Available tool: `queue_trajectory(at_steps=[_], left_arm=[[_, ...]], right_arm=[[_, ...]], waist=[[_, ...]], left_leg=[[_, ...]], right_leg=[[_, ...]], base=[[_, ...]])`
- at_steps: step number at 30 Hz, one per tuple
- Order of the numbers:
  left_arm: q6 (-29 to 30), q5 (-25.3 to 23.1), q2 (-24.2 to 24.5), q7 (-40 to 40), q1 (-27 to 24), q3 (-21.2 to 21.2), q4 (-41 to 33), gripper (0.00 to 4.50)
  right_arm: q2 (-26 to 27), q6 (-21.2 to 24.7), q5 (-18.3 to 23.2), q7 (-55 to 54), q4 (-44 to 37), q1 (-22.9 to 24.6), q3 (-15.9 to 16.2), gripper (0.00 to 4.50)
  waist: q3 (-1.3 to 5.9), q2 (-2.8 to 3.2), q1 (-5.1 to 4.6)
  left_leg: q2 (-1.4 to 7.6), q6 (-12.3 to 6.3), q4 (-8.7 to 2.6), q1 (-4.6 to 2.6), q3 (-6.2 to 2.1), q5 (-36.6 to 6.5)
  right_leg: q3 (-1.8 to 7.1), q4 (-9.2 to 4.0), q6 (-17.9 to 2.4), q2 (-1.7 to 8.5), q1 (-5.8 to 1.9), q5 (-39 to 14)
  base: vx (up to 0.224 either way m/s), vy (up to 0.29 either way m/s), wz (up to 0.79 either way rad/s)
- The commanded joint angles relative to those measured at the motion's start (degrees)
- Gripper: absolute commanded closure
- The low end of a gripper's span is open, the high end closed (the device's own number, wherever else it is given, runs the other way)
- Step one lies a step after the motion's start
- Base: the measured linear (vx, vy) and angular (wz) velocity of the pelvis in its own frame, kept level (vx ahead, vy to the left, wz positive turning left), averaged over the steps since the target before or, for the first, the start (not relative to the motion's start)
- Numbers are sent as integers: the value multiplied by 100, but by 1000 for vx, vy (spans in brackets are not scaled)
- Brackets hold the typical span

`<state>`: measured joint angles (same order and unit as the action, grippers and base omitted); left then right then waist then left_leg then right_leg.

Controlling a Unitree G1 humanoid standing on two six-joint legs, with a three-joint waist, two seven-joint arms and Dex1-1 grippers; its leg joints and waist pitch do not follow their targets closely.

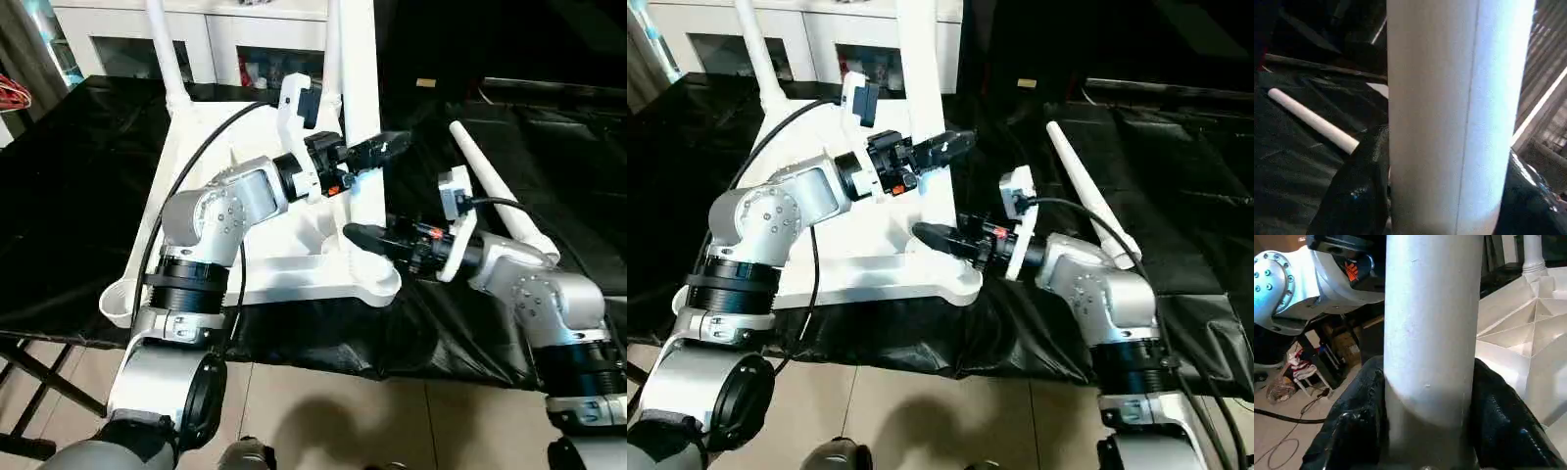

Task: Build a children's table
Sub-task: Pick table leg

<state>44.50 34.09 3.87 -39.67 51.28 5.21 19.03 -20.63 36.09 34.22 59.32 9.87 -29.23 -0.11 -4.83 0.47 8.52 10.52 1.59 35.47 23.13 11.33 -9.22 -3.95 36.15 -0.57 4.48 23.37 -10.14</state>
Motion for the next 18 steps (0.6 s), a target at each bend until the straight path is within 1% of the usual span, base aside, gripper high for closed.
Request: queue_trajectory(at_steps=[1, 3, 4, 5, 6, 7, 8, 9, 10, 11, 12, 13, 16, 17, 18], left_arm=[[-72, -33, 107, 53, 127, 121, 148, 221], [-91, -24, 110, 34, 138, 128, 175, 225], [-154, -34, 112, -9, 144, 120, 188, 229], [-174, -49, 126, -52, 139, 95, 177, 240], [-189, -63, 140, -92, 132, 68, 162, 252], [-213, -86, 191, -211, 112, -16, 121, 254], [-209, -77, 215, -300, 100, -61, 95, 254], [-204, -68, 226, -351, 96, -82, 86, 257], [-190, -55, 248, -442, 92, -118, 70, 257], [-172, -43, 267, -514, 90, -151, 57, 259], [-154, -36, 312, -645, 85, -225, 21, 260], [-148, -35, 337, -717, 82, -268, -2, 261], [-41, 5, 434, -1001, 69, -430, -103, 261], [43, 64, 504, -1284, 46, -564, -192, 261], [46, 67, 507, -1297, 44, -570, -197, 261]], right_arm=[[-75, 50, 223, 225, -328, 14, -129, 257], [-61, 33, 196, 214, -337, 7, -105, 257], [-53, -79, 99, 162, -332, -5, -61, 257], [-39, -117, 56, 107, -311, -20, -48, 257], [-24, -146, 17, 54, -287, -37, -39, 201], [8, -137, -12, -41, -220, -83, -24, 187], [-13, -36, 32, 8, -207, -100, -6, 187], [-35, 20, 57, 56, -212, -103, 8, 187], [-71, 90, 82, 127, -223, -107, 33, 187], [-96, 110, 83, 166, -230, -108, 51, 171], [-141, 109, 49, 218, -221, -121, 91, 156], [-166, 105, 25, 247, -213, -131, 116, 147], [-284, 138, -28, 426, -136, -199, 213, 141], [-365, 220, -25, 588, -58, -280, 264, 139], [-369, 225, -23, 595, -54, -284, 265, 139]], waist=[[569, -27, 23], [569, -27, 27], [565, -29, 26], [565, -71, 21], [563, -55, 29], [560, -51, 27], [559, -71, 20], [560, -62, 24], [557, -64, 15], [560, -57, 20], [557, -64, 25], [560, -58, 27], [556, -61, 38], [556, -69, 37], [555, -68, 42]], left_leg=[[263, -91, -381, -159, -175, -955], [262, -94, -378, -156, -174, -947], [260, -97, -379, -151, -173, -951], [259, -104, -379, -155, -164, -943], [261, -95, -379, -155, -171, -941], [264, -92, -384, -161, -170, -961], [264, -84, -389, -160, -168, -975], [265, -78, -388, -163, -171, -976], [267, -79, -389, -160, -169, -957], [266, -84, -387, -168, -168, -949], [264, -87, -386, -161, -164, -923], [269, -87, -385, -162, -164, -906], [272, -82, -388, -167, -164, -934], [273, -80, -388, -166, -162, -924], [274, -80, -389, -165, -164, -909]], right_leg=[[249, -428, -1289, 441, -319, -951], [249, -427, -1304, 447, -320, -942], [248, -432, -1311, 445, -319, -967], [248, -443, -1297, 446, -320, -985], [247, -433, -1294, 453, -317, -1017], [250, -448, -1269, 455, -308, -1097], [249, -449, -1247, 452, -313, -1151], [249, -440, -1235, 451, -314, -1160], [253, -442, -1215, 452, -311, -1153], [252, -444, -1217, 452, -309, -1159], [253, -442, -1213, 454, -310, -1168], [256, -435, -1216, 453, -304, -1144], [256, -436, -1211, 455, -302, -1204], [258, -436, -1210, 454, -304, -1202], [258, -429, -1221, 458, -309, -1216]], base=[[0, 0, 0], [0, 0, 0], [0, 0, 0], [0, 0, 0], [0, 0, 0], [0, 0, 0], [0, 0, 0], [0, 0, 0], [0, 0, 0], [0, 0, 0], [0, 0, 0], [0, 0, 0], [0, 0, 0], [0, 0, 0], [0, 0, 0]])
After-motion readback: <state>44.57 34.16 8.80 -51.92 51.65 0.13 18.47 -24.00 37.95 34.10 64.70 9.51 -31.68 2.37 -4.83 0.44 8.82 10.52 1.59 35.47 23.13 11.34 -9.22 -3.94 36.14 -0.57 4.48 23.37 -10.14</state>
